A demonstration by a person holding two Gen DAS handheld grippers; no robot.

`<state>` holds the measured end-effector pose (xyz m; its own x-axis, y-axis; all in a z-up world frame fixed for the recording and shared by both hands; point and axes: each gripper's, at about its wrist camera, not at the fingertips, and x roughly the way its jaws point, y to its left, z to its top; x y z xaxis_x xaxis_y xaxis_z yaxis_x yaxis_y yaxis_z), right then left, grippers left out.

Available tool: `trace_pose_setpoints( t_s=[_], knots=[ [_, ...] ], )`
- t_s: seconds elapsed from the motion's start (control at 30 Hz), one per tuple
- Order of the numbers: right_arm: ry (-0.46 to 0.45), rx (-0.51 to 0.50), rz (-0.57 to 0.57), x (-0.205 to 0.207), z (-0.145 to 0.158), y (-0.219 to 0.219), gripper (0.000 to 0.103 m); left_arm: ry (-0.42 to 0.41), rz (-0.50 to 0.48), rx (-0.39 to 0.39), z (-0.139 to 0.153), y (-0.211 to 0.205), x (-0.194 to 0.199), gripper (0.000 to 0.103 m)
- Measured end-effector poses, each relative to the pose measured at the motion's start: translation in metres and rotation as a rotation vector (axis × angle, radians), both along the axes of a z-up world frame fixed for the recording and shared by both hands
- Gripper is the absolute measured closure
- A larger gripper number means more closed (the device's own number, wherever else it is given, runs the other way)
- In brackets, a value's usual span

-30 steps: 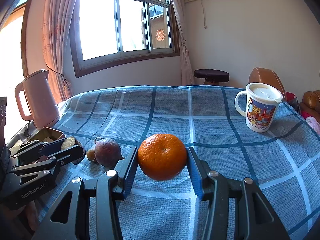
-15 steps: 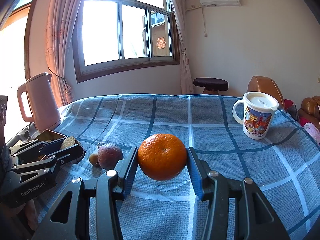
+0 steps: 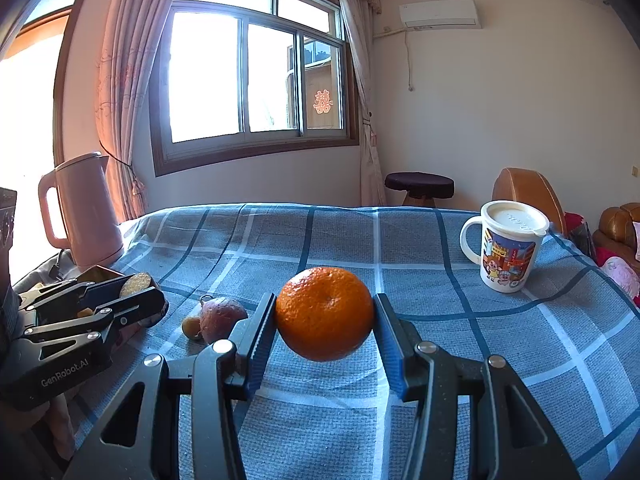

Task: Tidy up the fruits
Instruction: 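Lift the tan slice with the left tool while the right tool lifts the orange, then carry the tan slice in the left tool while the right tool carries the orange toward the tin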

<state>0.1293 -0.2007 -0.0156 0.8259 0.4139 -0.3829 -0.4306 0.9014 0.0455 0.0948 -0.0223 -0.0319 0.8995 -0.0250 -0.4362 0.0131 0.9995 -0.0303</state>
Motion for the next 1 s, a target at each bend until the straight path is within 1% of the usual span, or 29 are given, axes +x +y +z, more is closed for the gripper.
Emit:
trace_pose_setpoints(
  t_s=[0.03,0.07,0.1,0.23,0.43,0.5,0.57,0.6,0.73,0.93,1.0],
  knots=[
    [-0.004,0.001,-0.002,-0.001,0.0,-0.001,0.053,-0.008,0.001,0.002,0.001,0.0,-0.002,0.067],
    [-0.008,0.003,-0.003,-0.001,0.0,-0.001,0.053,-0.014,-0.001,0.005,0.001,-0.001,-0.003,0.075],
    [-0.012,0.005,-0.004,-0.002,0.001,-0.002,0.053,-0.015,-0.005,0.011,0.001,-0.002,-0.003,0.076],
    [-0.025,0.008,-0.006,-0.004,0.001,-0.003,0.053,-0.015,-0.01,0.027,0.002,-0.005,-0.002,0.076],
    [-0.032,0.01,-0.007,-0.005,0.002,-0.003,0.053,0.004,-0.009,0.007,0.001,-0.001,0.002,0.076],
    [-0.03,0.011,-0.008,-0.005,0.002,-0.004,0.053,0.036,-0.017,-0.014,-0.001,0.002,0.007,0.072],
    [-0.027,0.012,-0.009,-0.005,0.001,-0.004,0.053,0.05,0.004,-0.044,-0.003,0.009,0.009,0.047],
    [-0.027,0.013,-0.009,-0.005,0.001,-0.004,0.053,0.057,0.0,-0.058,-0.004,0.012,0.009,0.044],
    [-0.026,0.023,-0.005,-0.004,0.002,-0.006,0.053,0.122,-0.052,-0.079,-0.01,0.012,0.015,0.043],
    [-0.022,0.032,0.001,-0.004,0.002,-0.007,0.053,0.257,-0.098,0.019,-0.025,-0.012,0.033,0.043],
    [-0.024,0.028,0.002,-0.004,0.002,-0.006,0.053,0.32,-0.117,0.014,-0.032,-0.015,0.042,0.043]
  ],
)
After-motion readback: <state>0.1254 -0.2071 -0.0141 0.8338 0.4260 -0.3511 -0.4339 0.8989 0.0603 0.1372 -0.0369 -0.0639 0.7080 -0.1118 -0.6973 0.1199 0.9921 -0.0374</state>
